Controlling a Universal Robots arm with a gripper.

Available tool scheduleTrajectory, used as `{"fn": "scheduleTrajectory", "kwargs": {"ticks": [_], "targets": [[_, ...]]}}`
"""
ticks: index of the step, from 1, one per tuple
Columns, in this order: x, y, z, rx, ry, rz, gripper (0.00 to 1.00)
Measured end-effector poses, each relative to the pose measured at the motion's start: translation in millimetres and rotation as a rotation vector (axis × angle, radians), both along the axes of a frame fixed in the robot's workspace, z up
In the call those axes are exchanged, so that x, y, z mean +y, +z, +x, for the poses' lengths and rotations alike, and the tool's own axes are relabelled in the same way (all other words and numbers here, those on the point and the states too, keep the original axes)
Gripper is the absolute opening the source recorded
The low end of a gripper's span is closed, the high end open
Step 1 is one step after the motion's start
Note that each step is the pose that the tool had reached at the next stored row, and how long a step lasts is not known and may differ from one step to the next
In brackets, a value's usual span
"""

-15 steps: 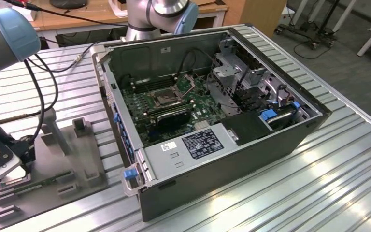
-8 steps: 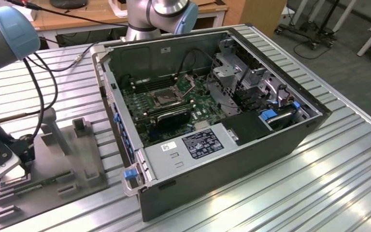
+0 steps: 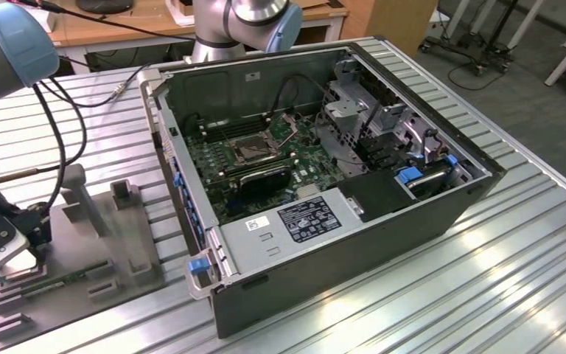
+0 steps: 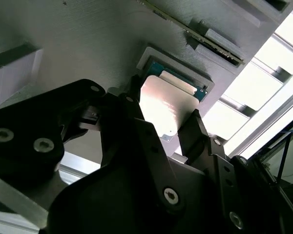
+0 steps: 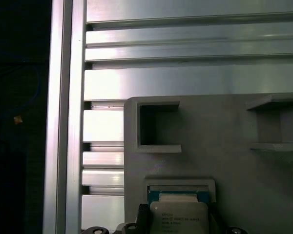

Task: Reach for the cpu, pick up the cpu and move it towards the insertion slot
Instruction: 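Pick up the cpu and move it towards the insertion slot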

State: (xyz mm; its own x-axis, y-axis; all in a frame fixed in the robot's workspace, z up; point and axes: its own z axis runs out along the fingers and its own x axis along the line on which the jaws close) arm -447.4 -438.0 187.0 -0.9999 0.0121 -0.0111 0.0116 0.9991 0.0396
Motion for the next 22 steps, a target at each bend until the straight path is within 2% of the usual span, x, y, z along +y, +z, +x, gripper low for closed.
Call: {"fn": "scheduleTrajectory", "kwargs": {"ticks": [22], "targets": [[0.0, 5.7, 0.0, 0.0002, 0.000, -0.0001, 0.55]]}}
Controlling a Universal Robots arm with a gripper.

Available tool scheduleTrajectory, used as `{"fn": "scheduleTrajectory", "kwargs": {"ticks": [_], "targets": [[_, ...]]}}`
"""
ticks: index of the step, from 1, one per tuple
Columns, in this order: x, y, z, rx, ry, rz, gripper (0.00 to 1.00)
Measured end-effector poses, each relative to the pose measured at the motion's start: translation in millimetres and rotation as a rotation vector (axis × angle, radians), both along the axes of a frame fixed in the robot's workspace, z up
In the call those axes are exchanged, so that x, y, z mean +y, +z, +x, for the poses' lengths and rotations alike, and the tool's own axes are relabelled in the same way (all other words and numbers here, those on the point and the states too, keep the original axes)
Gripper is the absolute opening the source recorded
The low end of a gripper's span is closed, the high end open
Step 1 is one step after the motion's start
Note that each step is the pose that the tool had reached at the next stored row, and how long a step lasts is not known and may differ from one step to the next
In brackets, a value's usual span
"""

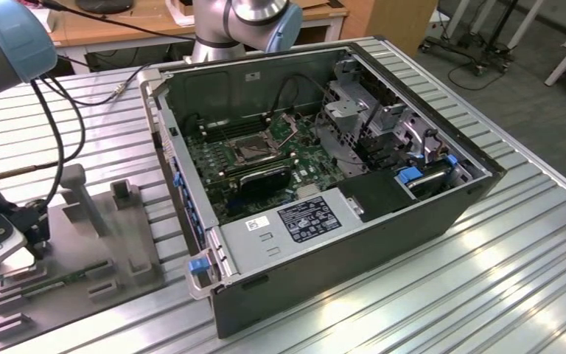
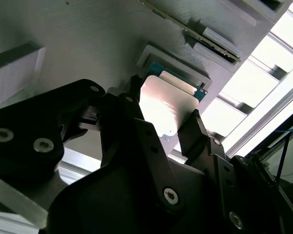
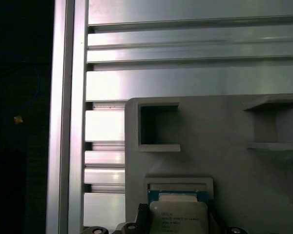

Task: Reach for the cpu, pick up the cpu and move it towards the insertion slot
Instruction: 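Pick up the cpu and move it towards the insertion slot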

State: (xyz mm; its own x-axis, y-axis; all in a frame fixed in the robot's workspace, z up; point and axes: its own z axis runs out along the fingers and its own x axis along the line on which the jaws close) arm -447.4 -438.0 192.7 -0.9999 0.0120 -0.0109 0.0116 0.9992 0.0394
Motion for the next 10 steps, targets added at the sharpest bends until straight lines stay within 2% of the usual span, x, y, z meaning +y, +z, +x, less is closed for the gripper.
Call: {"fn": "scheduleTrajectory", "kwargs": {"ticks": [10], "targets": [[0.0, 6.5, 0.0, -0.0002, 0.000, 0.0001, 0.55]]}}
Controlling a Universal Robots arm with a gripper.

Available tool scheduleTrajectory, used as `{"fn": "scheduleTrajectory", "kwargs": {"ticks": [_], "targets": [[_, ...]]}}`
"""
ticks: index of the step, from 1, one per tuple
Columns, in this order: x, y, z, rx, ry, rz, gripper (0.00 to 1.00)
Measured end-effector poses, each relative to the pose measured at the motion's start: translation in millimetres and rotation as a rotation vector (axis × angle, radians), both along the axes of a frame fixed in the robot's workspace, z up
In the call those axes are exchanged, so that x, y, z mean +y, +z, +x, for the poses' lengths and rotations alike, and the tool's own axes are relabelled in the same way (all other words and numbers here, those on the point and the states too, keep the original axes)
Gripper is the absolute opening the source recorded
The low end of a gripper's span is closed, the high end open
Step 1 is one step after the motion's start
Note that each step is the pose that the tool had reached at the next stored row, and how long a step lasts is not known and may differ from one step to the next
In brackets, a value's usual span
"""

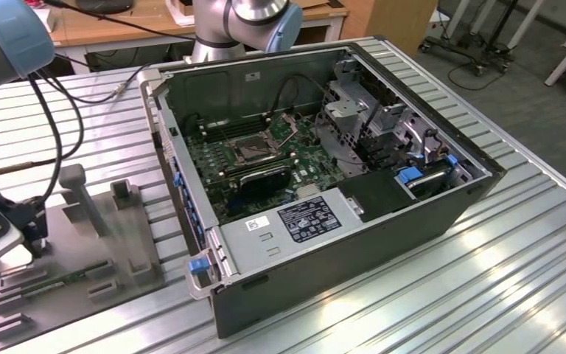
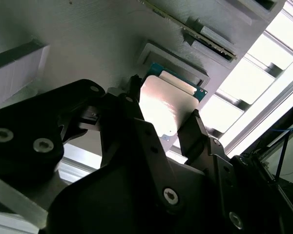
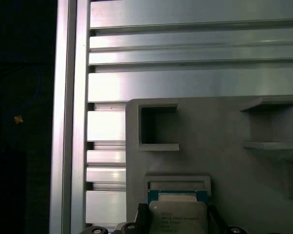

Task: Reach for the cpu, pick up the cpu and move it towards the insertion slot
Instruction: 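Pick up the cpu and move it towards the insertion slot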

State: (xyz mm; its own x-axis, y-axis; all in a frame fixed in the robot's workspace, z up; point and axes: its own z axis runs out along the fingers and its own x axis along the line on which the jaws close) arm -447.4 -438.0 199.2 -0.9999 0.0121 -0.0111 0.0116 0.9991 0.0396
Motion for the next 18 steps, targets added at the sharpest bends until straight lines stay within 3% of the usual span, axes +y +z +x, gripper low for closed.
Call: {"fn": "scheduleTrajectory", "kwargs": {"ticks": [18], "targets": [[-0.2, 5.4, 0.0, 0.0000, 0.000, 0.0000, 0.55]]}}
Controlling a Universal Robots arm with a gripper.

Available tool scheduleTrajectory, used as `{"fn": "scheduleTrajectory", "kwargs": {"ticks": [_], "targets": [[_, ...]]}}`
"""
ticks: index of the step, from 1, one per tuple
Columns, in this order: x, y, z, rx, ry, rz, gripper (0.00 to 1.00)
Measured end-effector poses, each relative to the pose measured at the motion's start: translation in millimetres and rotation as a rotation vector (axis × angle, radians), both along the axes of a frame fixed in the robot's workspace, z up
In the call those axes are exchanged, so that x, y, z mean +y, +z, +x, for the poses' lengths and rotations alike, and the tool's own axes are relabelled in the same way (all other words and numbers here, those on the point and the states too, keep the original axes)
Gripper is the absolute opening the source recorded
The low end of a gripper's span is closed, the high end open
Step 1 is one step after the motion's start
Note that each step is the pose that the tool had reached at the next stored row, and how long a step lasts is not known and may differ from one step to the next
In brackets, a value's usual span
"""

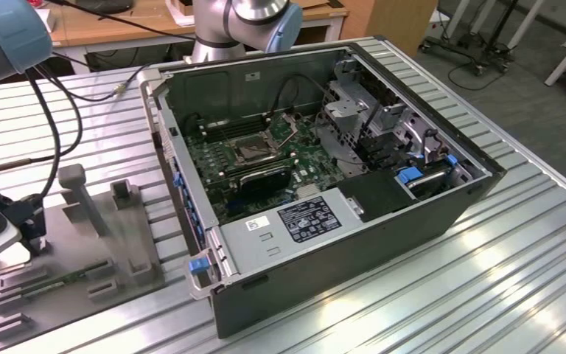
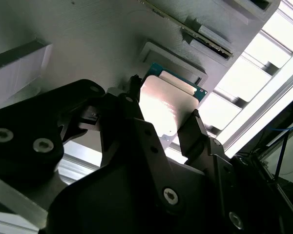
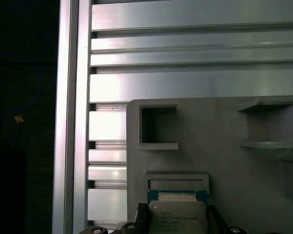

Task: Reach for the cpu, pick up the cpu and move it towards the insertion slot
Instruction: 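Pick up the cpu and move it towards the insertion slot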

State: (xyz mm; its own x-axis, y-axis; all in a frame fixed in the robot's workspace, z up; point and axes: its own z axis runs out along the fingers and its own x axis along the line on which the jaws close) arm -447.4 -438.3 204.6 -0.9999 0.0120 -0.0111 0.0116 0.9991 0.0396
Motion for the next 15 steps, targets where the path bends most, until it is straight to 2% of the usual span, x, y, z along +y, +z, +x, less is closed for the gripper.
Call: {"fn": "scheduleTrajectory", "kwargs": {"ticks": [15], "targets": [[0.0, 3.5, 0.0, 0.0001, 0.000, -0.0001, 0.55]]}}
